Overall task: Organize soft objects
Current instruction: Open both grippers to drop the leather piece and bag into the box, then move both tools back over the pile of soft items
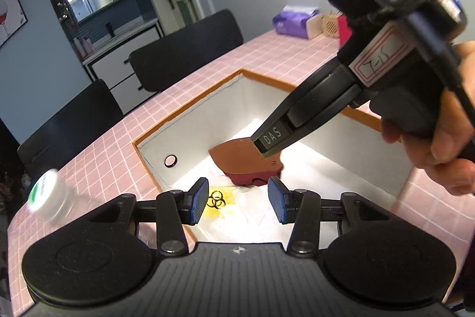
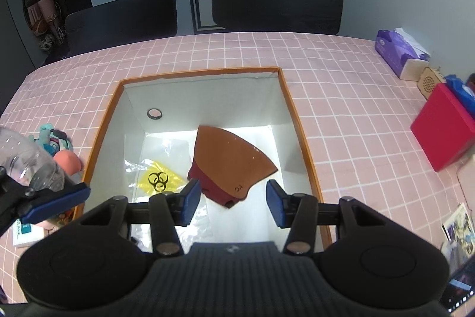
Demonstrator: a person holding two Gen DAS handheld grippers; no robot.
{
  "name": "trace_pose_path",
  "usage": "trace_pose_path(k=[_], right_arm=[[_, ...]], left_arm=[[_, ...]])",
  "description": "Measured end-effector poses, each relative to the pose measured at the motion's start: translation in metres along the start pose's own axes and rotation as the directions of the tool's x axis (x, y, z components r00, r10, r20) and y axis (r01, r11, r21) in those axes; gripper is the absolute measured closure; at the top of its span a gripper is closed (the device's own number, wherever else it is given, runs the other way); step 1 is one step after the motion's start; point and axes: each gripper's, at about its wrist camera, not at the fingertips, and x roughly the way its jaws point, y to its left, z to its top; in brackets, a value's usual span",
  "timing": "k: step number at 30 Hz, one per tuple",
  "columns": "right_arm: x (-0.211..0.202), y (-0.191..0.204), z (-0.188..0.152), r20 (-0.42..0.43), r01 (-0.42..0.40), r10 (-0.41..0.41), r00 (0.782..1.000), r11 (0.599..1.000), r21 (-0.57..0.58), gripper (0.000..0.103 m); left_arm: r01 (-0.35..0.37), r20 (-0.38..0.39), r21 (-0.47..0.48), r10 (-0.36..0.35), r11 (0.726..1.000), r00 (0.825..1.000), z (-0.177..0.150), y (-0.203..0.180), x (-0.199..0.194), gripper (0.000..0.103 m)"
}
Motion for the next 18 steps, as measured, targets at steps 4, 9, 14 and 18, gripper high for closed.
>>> trace_pose_path(k=[4, 9, 14, 18], right_arm=[[-0.024, 0.007, -0.018, 0.03, 0.0, 0.0, 1.0, 1.0, -0.001, 0.051], [-0.055, 0.02, -0.044, 0.082, -0.001, 0.002, 0.997, 1.0, -0.015, 0.039], [-0.084, 0.032, -0.073, 0.138, -0.023, 0.023, 0.99, 1.0, -0.001, 0.039], [-0.1, 0.042, -0.096, 0.184, -0.012, 0.01, 0.983, 1.0, 0.009, 0.035]], left_arm=[[0.037, 0.055, -0.007, -0.036, 0.999, 0.998, -0.014, 0.004, -0.026, 0.049], [0.089, 0.129, -0.027, -0.084, 0.996, 0.988, -0.031, 0.009, -0.058, 0.049], [0.136, 0.179, -0.034, -0.128, 0.99, 0.976, -0.051, 0.014, -0.083, 0.049], [0.113, 0.218, -0.043, -0.101, 0.993, 0.971, -0.069, 0.021, -0.099, 0.049]])
